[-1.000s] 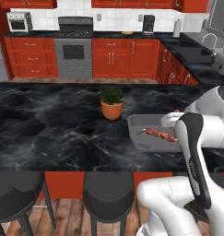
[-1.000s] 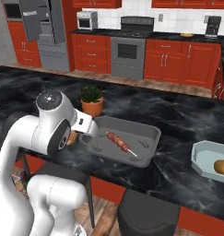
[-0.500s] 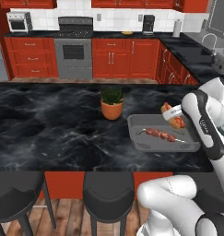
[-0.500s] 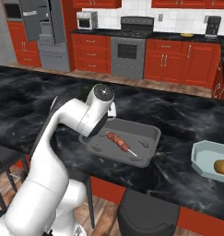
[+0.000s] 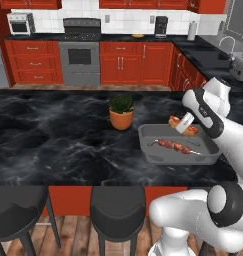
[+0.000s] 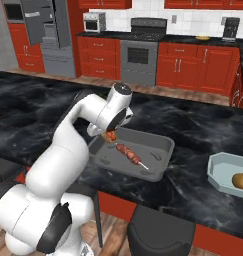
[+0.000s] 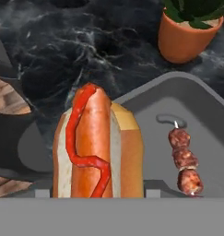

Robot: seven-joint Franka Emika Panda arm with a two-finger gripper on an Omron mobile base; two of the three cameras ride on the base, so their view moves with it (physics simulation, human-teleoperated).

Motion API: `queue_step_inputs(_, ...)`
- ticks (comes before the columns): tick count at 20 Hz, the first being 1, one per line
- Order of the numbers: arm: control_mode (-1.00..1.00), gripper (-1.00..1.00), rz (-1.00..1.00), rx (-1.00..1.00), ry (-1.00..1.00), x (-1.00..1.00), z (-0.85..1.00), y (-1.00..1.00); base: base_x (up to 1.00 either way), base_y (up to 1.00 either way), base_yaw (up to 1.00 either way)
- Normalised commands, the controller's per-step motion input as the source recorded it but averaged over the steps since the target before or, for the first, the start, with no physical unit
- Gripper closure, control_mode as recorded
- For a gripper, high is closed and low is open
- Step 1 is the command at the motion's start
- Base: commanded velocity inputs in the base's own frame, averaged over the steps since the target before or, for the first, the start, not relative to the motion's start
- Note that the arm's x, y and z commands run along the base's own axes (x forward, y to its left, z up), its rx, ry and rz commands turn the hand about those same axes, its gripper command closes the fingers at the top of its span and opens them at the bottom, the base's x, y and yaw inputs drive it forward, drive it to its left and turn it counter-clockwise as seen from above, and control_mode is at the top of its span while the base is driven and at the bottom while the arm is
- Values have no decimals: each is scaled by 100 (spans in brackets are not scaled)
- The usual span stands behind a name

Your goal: Place the cold items (potato and mushroom) from the fridge in one tupperware on the dining counter. Place the warm items (hot dog and kebab skewer) in the stove area in another tupperware.

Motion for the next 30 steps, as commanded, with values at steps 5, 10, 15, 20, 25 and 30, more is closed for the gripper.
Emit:
queue_step_inputs(5,-100,100,16,-9,0,14,-54,-43,0,0,0)
queue_step_inputs(10,-100,100,7,0,0,17,-48,-45,0,0,0)
queue_step_inputs(15,-100,100,2,-3,0,14,-41,-16,0,0,0)
queue_step_inputs(20,-100,100,0,0,0,23,-34,0,0,0,0)
queue_step_inputs(25,-100,100,0,0,0,39,-26,-2,0,0,0)
queue_step_inputs(30,-100,100,0,0,0,43,-20,0,0,0,0)
